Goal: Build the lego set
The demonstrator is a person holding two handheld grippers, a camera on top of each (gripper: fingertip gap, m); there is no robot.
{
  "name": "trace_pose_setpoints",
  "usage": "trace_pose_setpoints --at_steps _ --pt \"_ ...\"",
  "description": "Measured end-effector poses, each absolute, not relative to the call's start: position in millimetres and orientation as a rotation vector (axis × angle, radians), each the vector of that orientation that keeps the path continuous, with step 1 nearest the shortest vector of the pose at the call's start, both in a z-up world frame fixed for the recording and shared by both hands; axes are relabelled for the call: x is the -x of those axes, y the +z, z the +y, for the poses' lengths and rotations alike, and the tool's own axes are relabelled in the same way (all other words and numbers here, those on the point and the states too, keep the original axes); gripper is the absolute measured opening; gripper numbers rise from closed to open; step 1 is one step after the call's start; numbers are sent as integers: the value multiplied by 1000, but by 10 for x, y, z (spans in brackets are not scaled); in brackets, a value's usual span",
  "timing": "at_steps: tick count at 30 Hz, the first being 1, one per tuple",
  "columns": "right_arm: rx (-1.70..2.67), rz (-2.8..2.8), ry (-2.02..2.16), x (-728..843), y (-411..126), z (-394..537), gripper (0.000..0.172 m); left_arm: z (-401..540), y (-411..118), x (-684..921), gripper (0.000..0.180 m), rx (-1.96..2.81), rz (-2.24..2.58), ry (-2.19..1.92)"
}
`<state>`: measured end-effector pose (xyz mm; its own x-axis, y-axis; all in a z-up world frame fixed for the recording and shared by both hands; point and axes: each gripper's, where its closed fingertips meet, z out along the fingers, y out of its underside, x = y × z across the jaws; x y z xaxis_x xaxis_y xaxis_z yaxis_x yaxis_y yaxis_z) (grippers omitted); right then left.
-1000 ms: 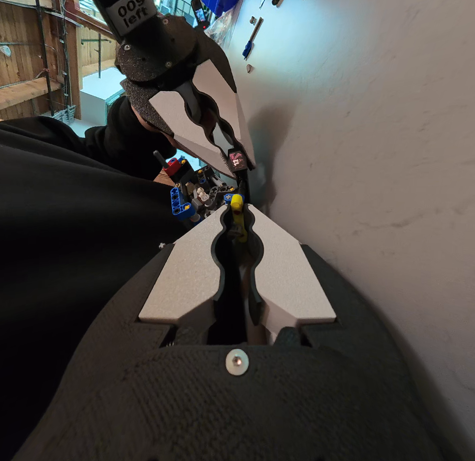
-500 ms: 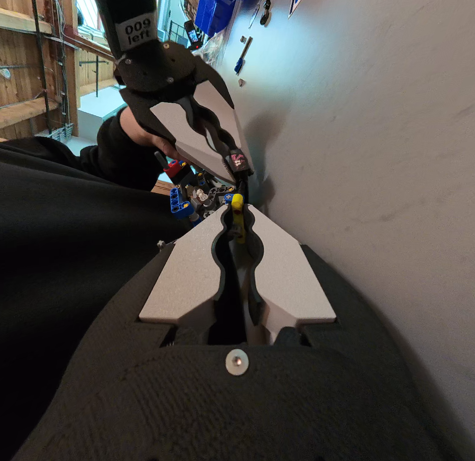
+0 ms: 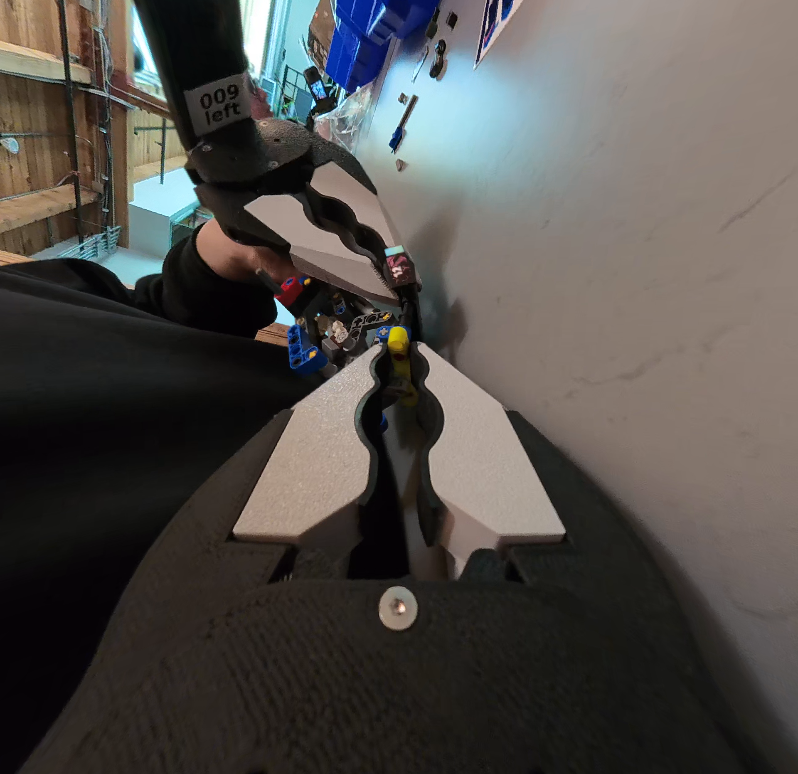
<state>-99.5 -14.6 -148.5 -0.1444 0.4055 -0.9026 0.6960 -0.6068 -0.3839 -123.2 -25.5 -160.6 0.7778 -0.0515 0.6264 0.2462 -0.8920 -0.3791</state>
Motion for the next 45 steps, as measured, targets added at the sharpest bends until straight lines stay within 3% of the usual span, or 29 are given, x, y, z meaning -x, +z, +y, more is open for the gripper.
trace_pose_setpoints --at_steps 9,22,27,34,38,45 --pt "-1829 1421 -1853 1157 -1443 -133 6 -133 -1584 1453 7 2571 59 -647" --pt "-1865 1356 -1811 1070 -1499 -183 7 -241 -1699 1290 6 2695 -278 -1028" --pt "-1851 1374 -1808 986 -1500 -273 9 -375 -1773 1105 8 2750 -176 -1006" --pt "-1803 1247 -1992 1021 -1296 -80 9 -96 -1431 1211 5 2351 -302 -1134" --pt "-1737 1238 -2156 1105 -1111 137 6 24 -1193 1240 18 2191 -177 -1139" --pt "-1680 1431 -2171 1103 -1097 215 7 -50 -1143 1423 16 2115 114 -1024"
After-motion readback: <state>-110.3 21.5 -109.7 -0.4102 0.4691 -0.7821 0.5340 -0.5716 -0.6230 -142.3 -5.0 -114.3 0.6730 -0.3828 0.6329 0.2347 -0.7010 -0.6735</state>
